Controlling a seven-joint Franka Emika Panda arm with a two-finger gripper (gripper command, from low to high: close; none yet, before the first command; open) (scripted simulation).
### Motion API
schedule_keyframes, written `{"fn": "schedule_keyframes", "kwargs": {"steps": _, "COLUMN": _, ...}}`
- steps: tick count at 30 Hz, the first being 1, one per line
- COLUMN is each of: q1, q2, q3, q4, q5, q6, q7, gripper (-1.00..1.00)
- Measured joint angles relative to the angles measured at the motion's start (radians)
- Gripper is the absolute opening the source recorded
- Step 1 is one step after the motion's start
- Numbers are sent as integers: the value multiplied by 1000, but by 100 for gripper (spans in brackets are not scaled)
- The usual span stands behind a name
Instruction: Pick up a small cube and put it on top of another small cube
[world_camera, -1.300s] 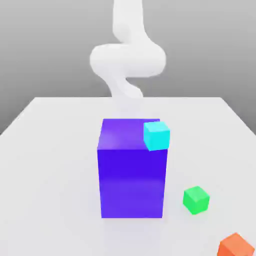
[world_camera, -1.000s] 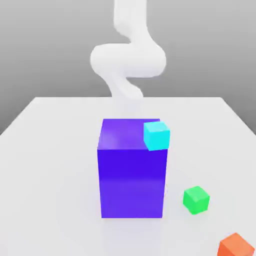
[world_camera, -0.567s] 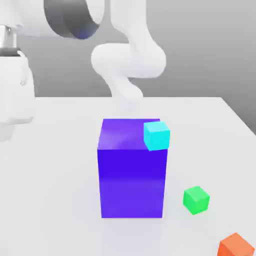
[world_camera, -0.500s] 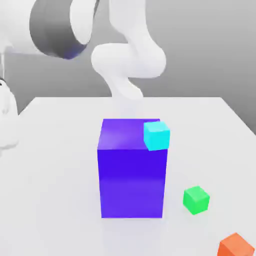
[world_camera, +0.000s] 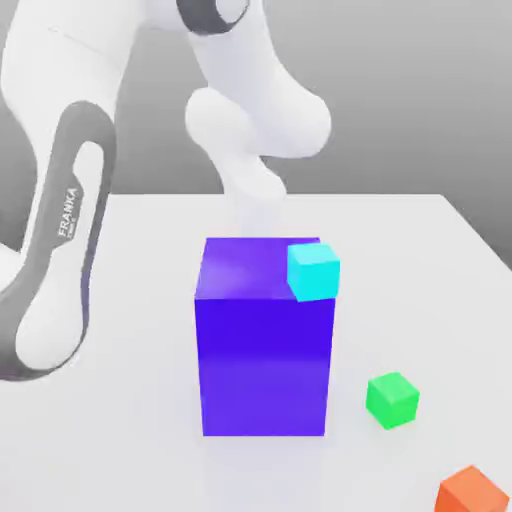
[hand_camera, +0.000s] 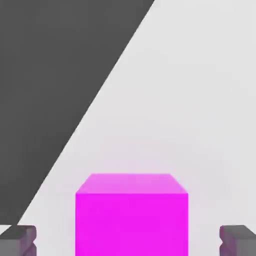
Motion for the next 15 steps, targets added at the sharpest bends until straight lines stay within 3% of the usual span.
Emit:
{"fn": "schedule_keyframes", "kwargs": {"steps": 5, "q1": 0, "q2": 4, "q3": 0, "q4": 1, "q5": 3, "q6": 3, "q7": -2, "gripper": -100}}
{"fn": "schedule_keyframes", "kwargs": {"steps": 9, "q1": 27, "q2": -113, "q3": -25, "q4": -32, "q5": -24, "q6": -78, "q7": 23, "gripper": -100}}
{"fn": "schedule_keyframes", "kwargs": {"steps": 15, "q1": 176, "q2": -270, "q3": 75, "q4": -147, "q5": -2, "q6": -84, "q7": 143, "gripper": -100}}
